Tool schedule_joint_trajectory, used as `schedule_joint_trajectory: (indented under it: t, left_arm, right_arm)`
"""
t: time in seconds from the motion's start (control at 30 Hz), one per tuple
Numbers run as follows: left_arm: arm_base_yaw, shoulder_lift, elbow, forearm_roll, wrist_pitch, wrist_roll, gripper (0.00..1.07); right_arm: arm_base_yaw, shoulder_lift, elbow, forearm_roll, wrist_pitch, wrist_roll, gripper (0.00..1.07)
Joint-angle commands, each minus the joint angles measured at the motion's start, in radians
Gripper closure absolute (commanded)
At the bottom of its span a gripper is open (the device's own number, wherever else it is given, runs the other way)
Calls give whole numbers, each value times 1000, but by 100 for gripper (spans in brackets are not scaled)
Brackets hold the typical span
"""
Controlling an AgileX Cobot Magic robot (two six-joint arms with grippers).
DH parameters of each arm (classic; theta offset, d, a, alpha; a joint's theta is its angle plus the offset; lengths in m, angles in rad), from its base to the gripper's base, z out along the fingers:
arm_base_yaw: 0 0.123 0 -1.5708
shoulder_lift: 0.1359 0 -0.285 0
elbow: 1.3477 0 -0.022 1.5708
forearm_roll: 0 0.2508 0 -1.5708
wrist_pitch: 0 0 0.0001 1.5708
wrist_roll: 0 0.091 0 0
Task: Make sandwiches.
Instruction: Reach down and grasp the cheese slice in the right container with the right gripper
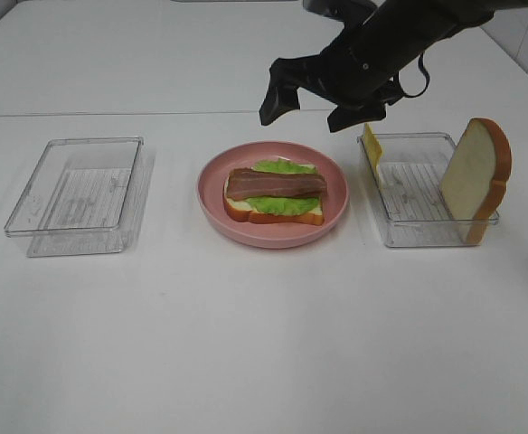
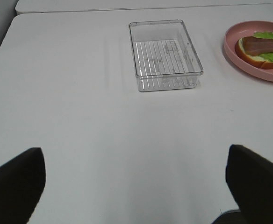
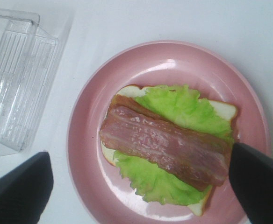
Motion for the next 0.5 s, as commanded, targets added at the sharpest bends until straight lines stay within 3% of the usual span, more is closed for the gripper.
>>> schedule_joint_trajectory:
  t: [0.03,0.13,0.23,0.33,0.4,0.47,0.5]
  left_arm:
    - [-7,-15,0,2,-6,-7,7]
    - [-7,-15,0,2,-6,-7,7]
    - [-7,-15,0,2,-6,-7,7]
    - [-7,-15,0,2,-6,-7,7]
    - [-7,-15,0,2,-6,-7,7]
    - [-7,-15,0,2,-6,-7,7]
    - [-7,-15,0,2,-6,-7,7]
  right_arm:
    - [-2,-44,-3,-26,24,12,11]
    - [-2,-82,-13,-73,64,59,11]
    - [-13,-77,-93,-169,194,187,11]
    - [-28,-33,-250,-303,359,310,11]
    - [-28,-15,-283,-325,398,330,11]
    - [-61,66,-425,-366,526,363,11]
    - [-61,66,-425,-366,526,363,11]
